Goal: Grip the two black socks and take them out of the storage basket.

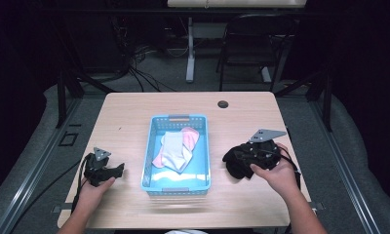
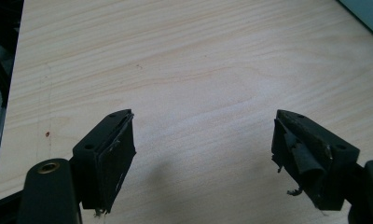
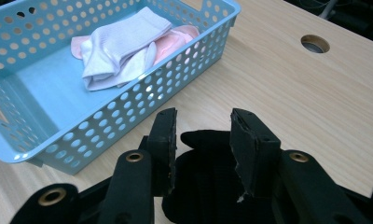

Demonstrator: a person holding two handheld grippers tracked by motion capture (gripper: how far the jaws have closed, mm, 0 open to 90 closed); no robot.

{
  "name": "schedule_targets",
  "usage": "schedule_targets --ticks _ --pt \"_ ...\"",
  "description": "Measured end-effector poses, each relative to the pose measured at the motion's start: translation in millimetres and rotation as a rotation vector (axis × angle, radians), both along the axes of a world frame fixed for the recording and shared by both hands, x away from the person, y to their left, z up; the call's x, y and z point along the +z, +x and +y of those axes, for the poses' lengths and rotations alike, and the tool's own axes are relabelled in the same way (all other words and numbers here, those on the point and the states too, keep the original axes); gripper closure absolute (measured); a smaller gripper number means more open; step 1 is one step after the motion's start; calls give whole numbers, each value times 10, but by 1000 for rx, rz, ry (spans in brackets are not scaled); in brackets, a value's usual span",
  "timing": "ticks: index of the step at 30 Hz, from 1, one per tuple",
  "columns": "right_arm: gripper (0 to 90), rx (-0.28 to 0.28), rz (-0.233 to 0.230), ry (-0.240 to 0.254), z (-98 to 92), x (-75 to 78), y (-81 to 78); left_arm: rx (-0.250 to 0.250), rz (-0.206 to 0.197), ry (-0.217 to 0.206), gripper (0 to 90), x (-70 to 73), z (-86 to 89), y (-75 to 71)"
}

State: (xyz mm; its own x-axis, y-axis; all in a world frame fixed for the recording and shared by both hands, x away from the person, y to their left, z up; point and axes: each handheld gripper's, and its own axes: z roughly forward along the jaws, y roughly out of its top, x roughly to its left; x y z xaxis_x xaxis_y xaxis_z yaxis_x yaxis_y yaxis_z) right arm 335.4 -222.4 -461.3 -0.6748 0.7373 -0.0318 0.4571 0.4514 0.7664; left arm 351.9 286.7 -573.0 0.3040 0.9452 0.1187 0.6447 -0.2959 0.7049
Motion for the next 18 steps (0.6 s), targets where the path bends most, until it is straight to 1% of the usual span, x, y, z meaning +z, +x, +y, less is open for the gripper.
schedule_targets --ticks 1,3,4,6,9,12,13,14,15,16,18 --pt "612 6 3 5 12 -12 -17 0 0 0 212 0 0 0" --pt "612 13 6 -12 37 -42 -47 0 0 0 212 1 -1 -2" --pt "612 13 6 -12 37 -42 -47 0 0 0 212 1 -1 -2" --pt "612 11 7 -24 60 -103 -78 0 1 0 212 1 0 -3" --pt "612 5 5 -28 66 -143 -97 -1 0 0 212 1 0 -2" --pt "612 4 21 -5 74 -237 -133 0 0 1 213 1 -1 -2" --pt "612 4 21 -5 74 -237 -133 0 0 1 212 1 -1 -2" --pt "612 5 28 12 80 -292 -150 -1 0 1 212 1 -2 -3" --pt "612 5 28 12 80 -292 -150 -1 0 1 213 1 -2 -3" --pt "613 -1 31 11 83 -343 -163 -3 2 3 212 2 -3 -3" --pt "612 -3 37 22 86 -395 -173 -1 2 2 213 2 -7 -5"
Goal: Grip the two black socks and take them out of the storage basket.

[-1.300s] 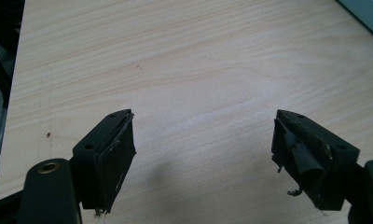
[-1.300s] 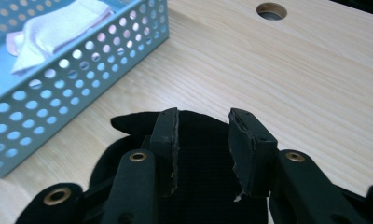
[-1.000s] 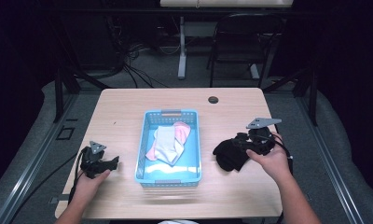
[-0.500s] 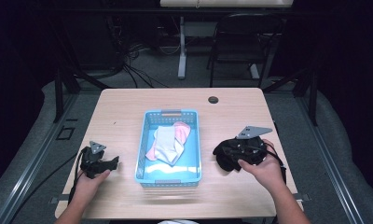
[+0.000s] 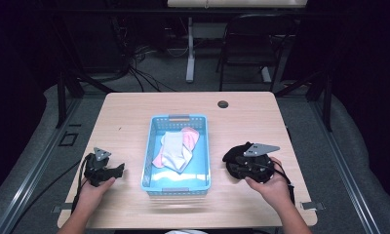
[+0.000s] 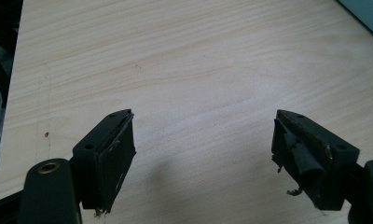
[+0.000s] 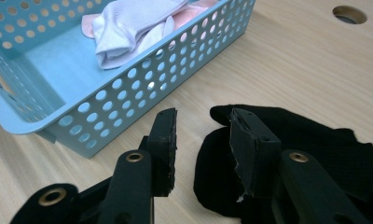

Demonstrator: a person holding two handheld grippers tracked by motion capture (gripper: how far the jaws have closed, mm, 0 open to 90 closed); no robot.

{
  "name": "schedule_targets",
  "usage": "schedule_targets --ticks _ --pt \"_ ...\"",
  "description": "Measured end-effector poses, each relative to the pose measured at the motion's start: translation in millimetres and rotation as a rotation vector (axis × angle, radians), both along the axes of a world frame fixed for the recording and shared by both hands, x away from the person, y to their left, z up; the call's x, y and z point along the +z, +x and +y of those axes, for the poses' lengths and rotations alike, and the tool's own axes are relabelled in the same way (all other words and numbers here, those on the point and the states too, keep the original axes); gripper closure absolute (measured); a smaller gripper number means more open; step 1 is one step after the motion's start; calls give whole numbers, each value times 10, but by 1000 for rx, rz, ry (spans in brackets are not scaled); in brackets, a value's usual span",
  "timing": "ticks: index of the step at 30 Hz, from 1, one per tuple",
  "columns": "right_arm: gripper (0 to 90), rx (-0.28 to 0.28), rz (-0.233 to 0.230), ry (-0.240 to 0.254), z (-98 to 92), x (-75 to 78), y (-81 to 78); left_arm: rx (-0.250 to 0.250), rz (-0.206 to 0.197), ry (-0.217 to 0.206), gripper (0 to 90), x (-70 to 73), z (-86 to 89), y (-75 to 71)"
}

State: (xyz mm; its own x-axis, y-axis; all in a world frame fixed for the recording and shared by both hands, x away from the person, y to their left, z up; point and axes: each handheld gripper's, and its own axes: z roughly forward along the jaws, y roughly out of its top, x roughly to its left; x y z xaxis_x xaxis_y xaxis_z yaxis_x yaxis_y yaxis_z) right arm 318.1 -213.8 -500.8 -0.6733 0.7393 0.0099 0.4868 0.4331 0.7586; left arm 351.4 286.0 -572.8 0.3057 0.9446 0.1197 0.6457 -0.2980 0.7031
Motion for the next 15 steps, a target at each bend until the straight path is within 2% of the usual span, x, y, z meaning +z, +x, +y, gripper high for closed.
schedule_targets --ticks 3,12,15 --pt "610 5 -2 -4 2 -44 -7 -1 0 0 213 0 -1 0" --pt "567 4 -18 31 40 -302 -55 0 -6 -7 212 6 -1 3" --pt "562 3 -10 33 58 -347 -52 1 -7 -8 212 10 3 4"
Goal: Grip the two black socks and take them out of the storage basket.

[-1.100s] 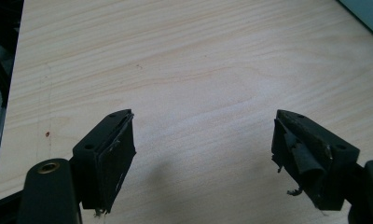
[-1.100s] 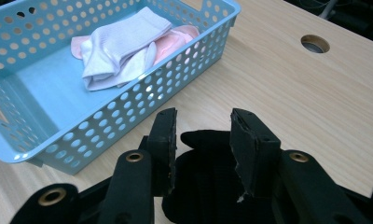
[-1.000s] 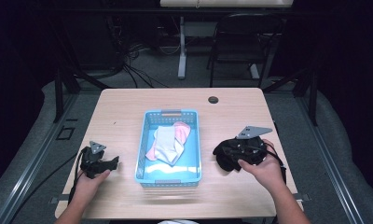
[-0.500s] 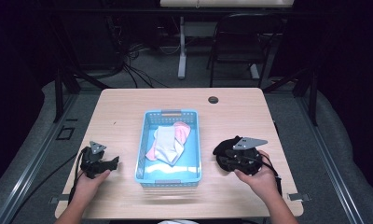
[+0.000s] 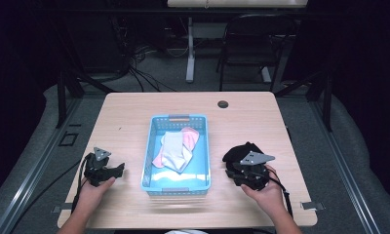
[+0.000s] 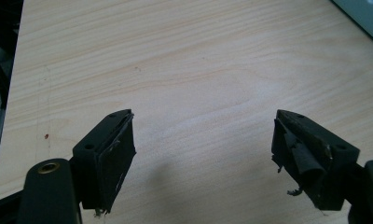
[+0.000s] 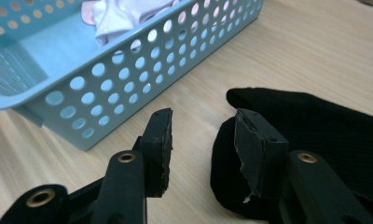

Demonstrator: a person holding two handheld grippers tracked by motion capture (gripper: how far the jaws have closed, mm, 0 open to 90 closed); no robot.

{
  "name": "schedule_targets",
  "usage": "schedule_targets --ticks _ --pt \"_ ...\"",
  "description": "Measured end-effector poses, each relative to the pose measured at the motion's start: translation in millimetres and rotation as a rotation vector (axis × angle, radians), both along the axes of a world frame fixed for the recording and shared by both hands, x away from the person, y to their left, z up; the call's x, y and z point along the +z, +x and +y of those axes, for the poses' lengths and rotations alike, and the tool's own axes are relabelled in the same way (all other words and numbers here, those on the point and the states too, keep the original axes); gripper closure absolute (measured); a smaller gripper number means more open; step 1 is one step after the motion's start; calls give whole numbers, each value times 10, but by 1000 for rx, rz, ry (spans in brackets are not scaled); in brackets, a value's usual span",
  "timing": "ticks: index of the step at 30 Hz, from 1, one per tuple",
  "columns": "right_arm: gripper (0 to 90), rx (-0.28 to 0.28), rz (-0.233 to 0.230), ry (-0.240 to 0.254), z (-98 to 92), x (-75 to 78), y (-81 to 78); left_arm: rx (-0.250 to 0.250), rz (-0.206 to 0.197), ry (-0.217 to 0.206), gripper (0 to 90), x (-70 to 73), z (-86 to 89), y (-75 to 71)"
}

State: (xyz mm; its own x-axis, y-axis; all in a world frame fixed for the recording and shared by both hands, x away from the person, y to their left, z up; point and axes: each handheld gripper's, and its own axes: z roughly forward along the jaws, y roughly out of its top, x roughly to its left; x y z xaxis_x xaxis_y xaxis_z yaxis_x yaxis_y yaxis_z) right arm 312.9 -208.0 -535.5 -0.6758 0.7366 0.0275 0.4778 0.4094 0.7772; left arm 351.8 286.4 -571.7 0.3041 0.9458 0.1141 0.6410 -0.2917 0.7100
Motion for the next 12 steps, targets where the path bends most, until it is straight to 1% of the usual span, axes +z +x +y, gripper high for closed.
schedule_targets --ticks 2,6,9,11,12 --pt "553 6 9 -15 25 -40 6 1 0 -2 212 1 2 0" --pt "537 4 8 -6 46 -53 9 -3 1 1 212 -1 -3 2" --pt "478 -4 -12 -14 54 -60 19 -1 -1 -2 212 4 -2 -1" --pt "448 -21 -25 -13 21 -29 34 1 -1 -1 212 6 2 -1" --pt "448 -21 -25 -13 21 -29 34 1 -1 -1 212 6 2 -1"
